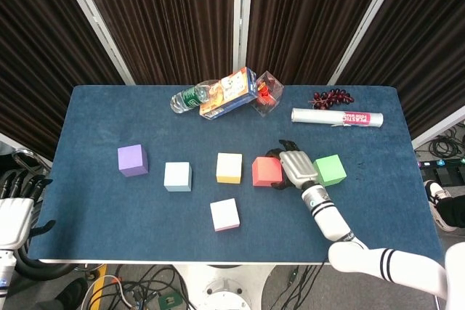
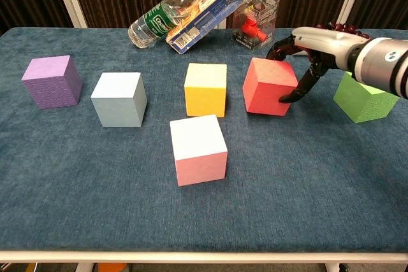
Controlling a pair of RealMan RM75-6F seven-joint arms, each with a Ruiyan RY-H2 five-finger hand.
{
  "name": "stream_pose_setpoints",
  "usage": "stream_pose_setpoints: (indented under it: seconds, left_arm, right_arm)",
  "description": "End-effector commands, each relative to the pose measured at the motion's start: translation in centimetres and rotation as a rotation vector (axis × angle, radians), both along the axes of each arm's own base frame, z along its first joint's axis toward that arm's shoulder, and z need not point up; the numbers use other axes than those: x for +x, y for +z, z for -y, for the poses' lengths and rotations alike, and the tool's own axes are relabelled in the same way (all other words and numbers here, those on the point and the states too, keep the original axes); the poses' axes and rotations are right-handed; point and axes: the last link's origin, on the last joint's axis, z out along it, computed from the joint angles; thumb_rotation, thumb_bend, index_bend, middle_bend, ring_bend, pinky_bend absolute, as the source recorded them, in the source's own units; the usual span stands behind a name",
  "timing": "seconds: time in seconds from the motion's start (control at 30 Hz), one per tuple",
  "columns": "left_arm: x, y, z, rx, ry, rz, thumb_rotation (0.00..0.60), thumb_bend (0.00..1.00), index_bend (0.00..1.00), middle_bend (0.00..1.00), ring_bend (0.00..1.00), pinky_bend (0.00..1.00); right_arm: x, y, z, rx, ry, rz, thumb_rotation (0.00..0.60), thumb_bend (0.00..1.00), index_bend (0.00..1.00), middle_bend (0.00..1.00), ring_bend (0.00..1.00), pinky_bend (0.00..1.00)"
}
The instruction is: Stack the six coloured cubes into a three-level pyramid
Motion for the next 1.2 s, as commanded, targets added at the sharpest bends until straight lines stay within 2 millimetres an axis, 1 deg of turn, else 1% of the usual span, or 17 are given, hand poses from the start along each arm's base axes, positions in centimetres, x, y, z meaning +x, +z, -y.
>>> stream_pose_setpoints:
  seconds: [0.03,0.37,0.63,0.97,1.2]
  left_arm:
    - [-0.1,0.0,0.0,0.002,-0.001,0.001,0.6,0.0,0.22,0.16,0.03,0.01]
    - [-0.3,0.0,0.0,0.002,-0.003,0.003,0.6,0.0,0.22,0.16,0.04,0.01]
    - [-0.5,0.0,0.0,0.001,-0.005,0.005,0.6,0.0,0.22,0.16,0.03,0.01]
    - [-0.8,0.0,0.1,0.001,0.0,0.011,0.6,0.0,0.22,0.16,0.04,0.01]
    - [-0.9,0.0,0.1,0.001,0.0,0.012,0.6,0.0,0.22,0.16,0.04,0.01]
  right_arm:
    - [1.2,-0.8,0.4,-0.015,0.004,-0.027,0.6,0.15,0.39,0.28,0.03,0.0]
    - [2.7,-2.1,1.2,-0.026,-0.028,-0.056,0.6,0.15,0.37,0.28,0.02,0.0]
    - [3.5,-3.0,1.4,-0.014,-0.046,-0.057,0.6,0.15,0.35,0.27,0.02,0.0]
    - [3.9,-3.8,1.3,0.002,-0.05,-0.057,0.6,0.15,0.34,0.27,0.02,0.0]
    - [3.9,-3.9,1.2,0.001,-0.045,-0.065,0.6,0.15,0.33,0.27,0.02,0.0]
